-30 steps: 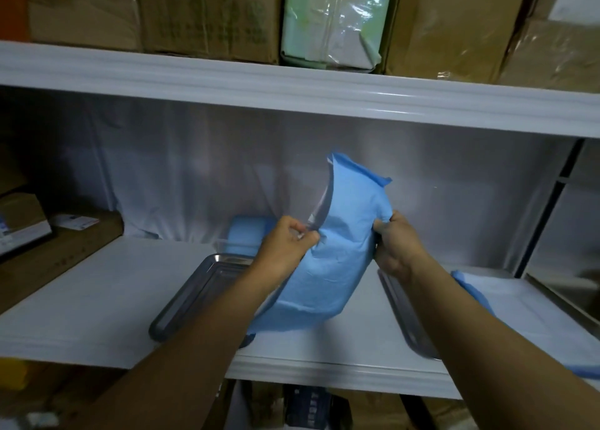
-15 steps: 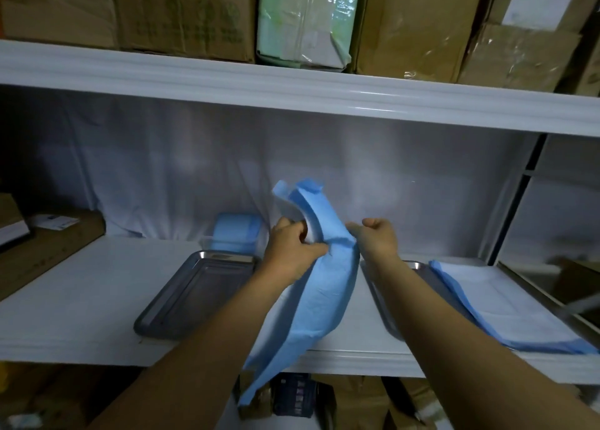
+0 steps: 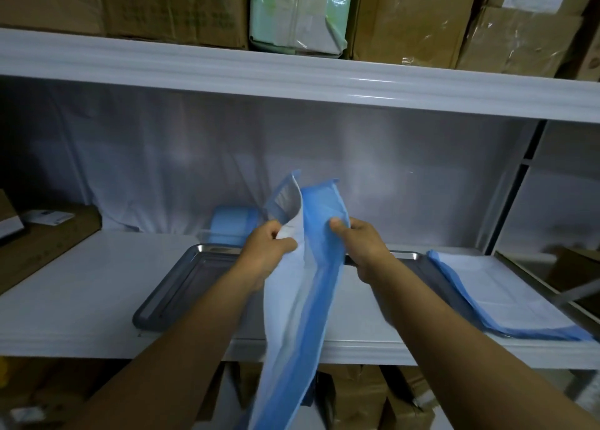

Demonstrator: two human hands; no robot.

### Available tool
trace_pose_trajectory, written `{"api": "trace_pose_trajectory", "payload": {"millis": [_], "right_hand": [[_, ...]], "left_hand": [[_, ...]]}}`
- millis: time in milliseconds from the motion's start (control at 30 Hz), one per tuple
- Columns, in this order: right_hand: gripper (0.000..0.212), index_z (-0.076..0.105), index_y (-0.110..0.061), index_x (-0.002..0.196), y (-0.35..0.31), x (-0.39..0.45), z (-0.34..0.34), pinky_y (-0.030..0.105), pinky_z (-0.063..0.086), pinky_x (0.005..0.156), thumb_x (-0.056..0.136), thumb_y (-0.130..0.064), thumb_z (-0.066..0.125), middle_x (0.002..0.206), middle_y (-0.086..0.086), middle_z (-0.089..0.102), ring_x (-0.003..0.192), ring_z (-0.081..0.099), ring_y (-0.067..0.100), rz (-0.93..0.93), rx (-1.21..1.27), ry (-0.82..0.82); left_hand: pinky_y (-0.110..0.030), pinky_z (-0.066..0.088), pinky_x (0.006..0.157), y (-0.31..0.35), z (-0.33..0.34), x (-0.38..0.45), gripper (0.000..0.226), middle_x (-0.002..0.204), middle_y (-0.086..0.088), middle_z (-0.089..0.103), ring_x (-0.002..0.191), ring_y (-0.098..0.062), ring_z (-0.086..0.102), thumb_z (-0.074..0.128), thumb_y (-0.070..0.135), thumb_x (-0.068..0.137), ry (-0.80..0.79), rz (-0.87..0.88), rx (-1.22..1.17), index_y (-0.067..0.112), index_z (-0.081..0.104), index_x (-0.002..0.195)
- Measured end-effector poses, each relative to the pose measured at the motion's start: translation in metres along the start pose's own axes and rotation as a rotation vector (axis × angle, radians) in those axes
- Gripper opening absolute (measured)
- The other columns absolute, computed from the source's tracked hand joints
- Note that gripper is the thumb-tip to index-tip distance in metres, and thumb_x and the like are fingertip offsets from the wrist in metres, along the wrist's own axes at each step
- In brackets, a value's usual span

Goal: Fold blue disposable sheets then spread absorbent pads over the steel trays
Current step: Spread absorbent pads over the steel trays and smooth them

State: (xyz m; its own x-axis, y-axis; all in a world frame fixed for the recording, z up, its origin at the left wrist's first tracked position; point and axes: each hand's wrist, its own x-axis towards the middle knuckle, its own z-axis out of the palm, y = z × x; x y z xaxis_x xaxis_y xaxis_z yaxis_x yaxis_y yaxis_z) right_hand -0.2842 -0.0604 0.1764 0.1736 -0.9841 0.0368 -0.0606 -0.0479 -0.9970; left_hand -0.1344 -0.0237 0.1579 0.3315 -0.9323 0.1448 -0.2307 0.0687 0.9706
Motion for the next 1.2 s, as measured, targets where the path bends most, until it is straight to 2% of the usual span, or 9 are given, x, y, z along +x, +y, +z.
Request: {"api": "trace_pose_trajectory", "payload": {"millis": [233, 367, 567, 700, 800, 867, 933, 1000, 1200], "right_hand": [[0.020, 0.059, -0.001, 0.108, 0.014, 0.016, -0.035, 0.047, 0.049, 0.086, 0.092, -0.012, 0.055, 0.111, 0.022, 0.061, 0.100, 0.060, 0.039, 0.158, -0.059, 0.306], [0.023, 0.058, 0.000, 0.112, 0.018, 0.019, -0.046, 0.043, 0.046, 0.090, 0.092, -0.012, 0.055, 0.110, 0.017, 0.061, 0.094, 0.055, 0.032, 0.187, -0.092, 0.349], [0.024, 0.052, -0.008, 0.116, 0.021, 0.026, -0.042, 0.034, 0.044, 0.072, 0.092, -0.009, 0.054, 0.100, 0.011, 0.058, 0.082, 0.053, 0.026, 0.118, -0.053, 0.347], [0.023, 0.039, -0.020, 0.088, 0.023, 0.027, -0.036, 0.024, 0.032, 0.052, 0.088, 0.000, 0.050, 0.079, -0.002, 0.044, 0.061, 0.038, 0.012, 0.004, -0.021, 0.466], [0.031, 0.034, -0.022, 0.074, 0.021, 0.025, -0.035, 0.022, 0.030, 0.052, 0.085, 0.002, 0.050, 0.074, -0.003, 0.040, 0.063, 0.037, 0.014, -0.067, 0.010, 0.503], [0.017, 0.043, -0.020, 0.085, 0.019, 0.021, -0.030, 0.023, 0.035, 0.059, 0.088, -0.013, 0.059, 0.083, -0.003, 0.047, 0.074, 0.044, 0.016, -0.080, 0.009, 0.420], [0.046, 0.045, -0.015, 0.120, 0.021, 0.015, -0.023, 0.026, 0.040, 0.081, 0.085, -0.035, 0.067, 0.115, 0.000, 0.049, 0.100, 0.051, 0.019, -0.055, -0.060, 0.310], [0.090, 0.023, -0.016, 0.145, 0.027, 0.013, -0.013, 0.035, 0.036, 0.100, 0.076, -0.046, 0.073, 0.144, 0.006, 0.031, 0.130, 0.038, 0.027, -0.054, -0.221, 0.264], [0.136, -0.011, -0.027, 0.150, 0.045, 0.012, 0.017, 0.054, 0.028, 0.111, 0.055, -0.059, 0.082, 0.157, 0.002, -0.001, 0.144, 0.017, 0.029, -0.045, -0.562, 0.230]], "left_hand": [[-0.042, 0.050, 0.085, -0.020, -0.033, 0.008, 0.027, 0.109, -0.014, 0.062, 0.094, -0.030, 0.061, 0.056, -0.006, 0.088, 0.102, -0.124, -0.144, 0.000, 0.056, 0.114], [-0.036, 0.051, 0.077, -0.026, -0.043, 0.006, 0.022, 0.091, -0.007, 0.063, 0.082, -0.027, 0.061, 0.059, 0.011, 0.092, 0.075, -0.209, -0.192, 0.002, 0.060, 0.112], [-0.037, 0.050, 0.077, -0.028, -0.047, 0.006, 0.019, 0.096, -0.012, 0.067, 0.086, -0.030, 0.061, 0.056, 0.012, 0.093, 0.021, -0.319, -0.246, 0.005, 0.060, 0.110], [-0.035, 0.047, 0.068, -0.023, -0.045, 0.002, 0.013, 0.076, -0.013, 0.063, 0.071, -0.028, 0.058, 0.049, 0.000, 0.091, -0.048, -0.412, -0.391, 0.003, 0.060, 0.083], [-0.036, 0.046, 0.069, -0.023, -0.040, 0.001, 0.017, 0.078, -0.012, 0.061, 0.071, -0.028, 0.057, 0.045, -0.009, 0.091, -0.065, -0.389, -0.389, 0.000, 0.059, 0.089], [-0.036, 0.048, 0.068, -0.023, -0.038, 0.003, 0.015, 0.077, -0.012, 0.064, 0.070, -0.027, 0.060, 0.047, -0.004, 0.093, -0.071, -0.387, -0.442, 0.001, 0.060, 0.088], [-0.037, 0.050, 0.070, -0.023, -0.036, 0.006, 0.013, 0.072, -0.009, 0.071, 0.064, -0.023, 0.067, 0.053, 0.008, 0.094, -0.098, -0.394, -0.513, 0.005, 0.063, 0.087], [-0.037, 0.052, 0.079, -0.021, -0.032, 0.008, 0.012, 0.075, -0.007, 0.074, 0.067, -0.020, 0.071, 0.060, 0.017, 0.089, -0.161, -0.387, -0.528, 0.008, 0.068, 0.089], [-0.040, 0.046, 0.100, -0.008, -0.015, 0.003, 0.022, 0.091, -0.017, 0.069, 0.094, -0.032, 0.062, 0.056, -0.002, 0.083, -0.258, -0.369, -0.370, -0.006, 0.066, 0.102]]}}
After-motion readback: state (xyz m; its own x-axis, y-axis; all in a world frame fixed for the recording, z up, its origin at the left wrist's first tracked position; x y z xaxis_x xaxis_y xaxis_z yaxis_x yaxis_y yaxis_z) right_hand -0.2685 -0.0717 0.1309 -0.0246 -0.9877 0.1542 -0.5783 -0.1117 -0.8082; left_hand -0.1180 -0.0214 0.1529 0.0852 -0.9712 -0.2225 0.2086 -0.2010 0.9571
